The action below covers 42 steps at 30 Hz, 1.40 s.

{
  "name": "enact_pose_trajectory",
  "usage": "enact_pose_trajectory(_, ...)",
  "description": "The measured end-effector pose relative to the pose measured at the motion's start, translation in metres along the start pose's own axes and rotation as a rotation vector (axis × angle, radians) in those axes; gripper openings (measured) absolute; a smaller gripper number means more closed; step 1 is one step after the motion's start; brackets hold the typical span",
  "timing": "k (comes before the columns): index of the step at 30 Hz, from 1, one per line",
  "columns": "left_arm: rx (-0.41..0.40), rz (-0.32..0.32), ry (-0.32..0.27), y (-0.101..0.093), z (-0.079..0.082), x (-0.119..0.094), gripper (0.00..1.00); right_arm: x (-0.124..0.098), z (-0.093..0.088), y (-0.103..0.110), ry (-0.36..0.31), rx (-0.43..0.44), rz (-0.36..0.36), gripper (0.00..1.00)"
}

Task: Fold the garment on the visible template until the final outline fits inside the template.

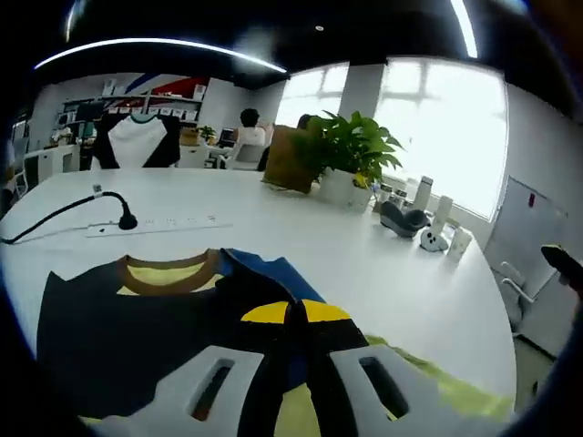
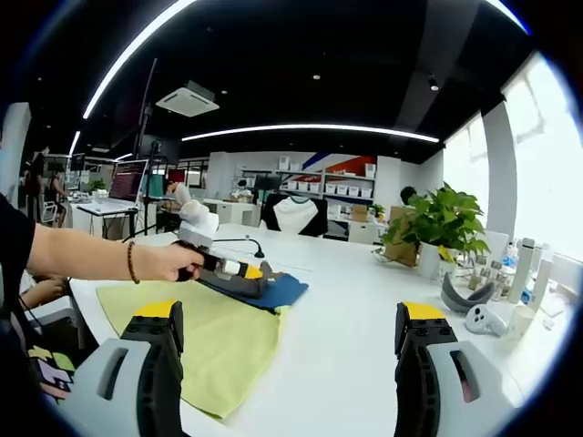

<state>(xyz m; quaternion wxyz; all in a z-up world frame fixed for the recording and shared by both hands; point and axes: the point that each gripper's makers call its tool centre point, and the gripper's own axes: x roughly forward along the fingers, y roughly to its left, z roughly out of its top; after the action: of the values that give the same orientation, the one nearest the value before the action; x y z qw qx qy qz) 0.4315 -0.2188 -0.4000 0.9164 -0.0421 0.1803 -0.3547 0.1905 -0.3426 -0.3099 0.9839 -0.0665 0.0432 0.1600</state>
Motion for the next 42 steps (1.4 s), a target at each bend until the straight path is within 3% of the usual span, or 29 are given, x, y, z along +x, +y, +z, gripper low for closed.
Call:
enact_pose_trajectory(9, 0.114, 0.003, -0.009, -0.011, -0.003, 0.01, 0.03, -0.002, 0.001, -0.002, -0.005, -0.001, -0.007, 0.99)
enact_pose_trajectory(20, 0.115, -0.03, 0.032, -0.025, -0.032, 0.016, 0.03, 0.0, 0.0, -0.003, 0.003, -0.004, -0.01, 0.99)
enact_pose_trajectory(25, 0.084, -0.031, 0.038, -0.026, -0.037, 0.019, 0.03, 0.0, 0.0, -0.004, 0.001, -0.003, -0.014, 0.99)
enact_pose_trajectory(29, 0.144, -0.04, 0.071, -0.029, -0.047, 0.019, 0.03, 0.0, -0.001, -0.006, 0.003, 0.0, -0.015, 0.99)
enact_pose_trajectory(36, 0.182, -0.052, 0.067, -0.034, -0.047, 0.026, 0.04, 0.0, -0.002, -0.003, 0.003, -0.001, -0.01, 0.99)
enact_pose_trajectory(42, 0.164, -0.065, 0.081, -0.038, -0.052, 0.035, 0.04, -0.001, -0.002, -0.004, 0.001, 0.0, -0.013, 0.99)
